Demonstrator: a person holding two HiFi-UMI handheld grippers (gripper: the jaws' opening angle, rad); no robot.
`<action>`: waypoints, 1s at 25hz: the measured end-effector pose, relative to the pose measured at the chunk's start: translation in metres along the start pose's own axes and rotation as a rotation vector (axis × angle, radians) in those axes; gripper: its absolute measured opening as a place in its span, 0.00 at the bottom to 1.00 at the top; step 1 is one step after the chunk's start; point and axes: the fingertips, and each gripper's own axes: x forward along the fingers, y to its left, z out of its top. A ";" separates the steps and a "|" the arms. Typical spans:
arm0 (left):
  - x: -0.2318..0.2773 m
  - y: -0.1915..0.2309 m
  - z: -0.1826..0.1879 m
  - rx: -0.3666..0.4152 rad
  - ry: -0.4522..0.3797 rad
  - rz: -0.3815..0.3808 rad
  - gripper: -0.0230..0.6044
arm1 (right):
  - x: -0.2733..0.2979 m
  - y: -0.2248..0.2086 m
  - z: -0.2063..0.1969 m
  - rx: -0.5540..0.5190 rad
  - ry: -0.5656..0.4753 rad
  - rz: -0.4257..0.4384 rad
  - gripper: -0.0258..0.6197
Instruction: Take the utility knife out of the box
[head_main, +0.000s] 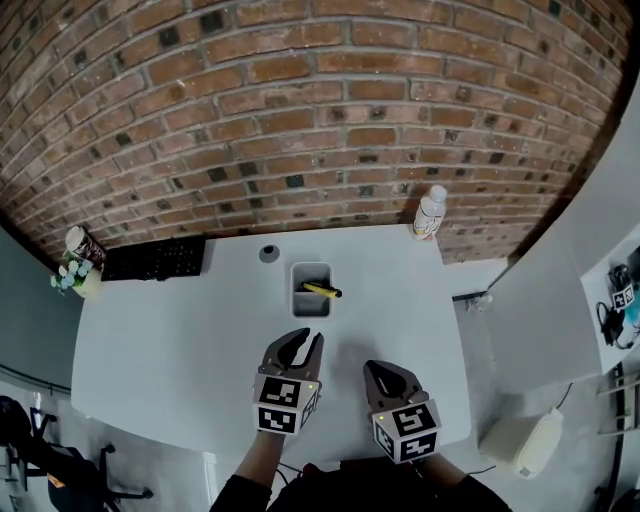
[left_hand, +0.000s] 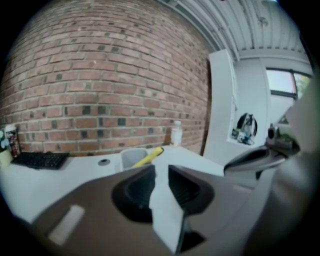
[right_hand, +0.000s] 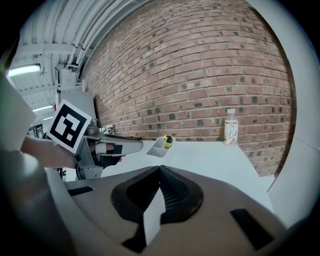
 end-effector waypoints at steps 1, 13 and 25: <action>0.005 0.001 0.001 0.005 0.005 -0.002 0.16 | 0.004 -0.004 0.001 0.001 0.002 0.000 0.05; 0.054 0.024 0.007 0.054 0.069 -0.004 0.24 | 0.039 -0.032 0.016 -0.008 0.027 0.008 0.05; 0.085 0.033 0.004 0.149 0.143 -0.025 0.29 | 0.062 -0.050 0.017 0.001 0.054 0.019 0.05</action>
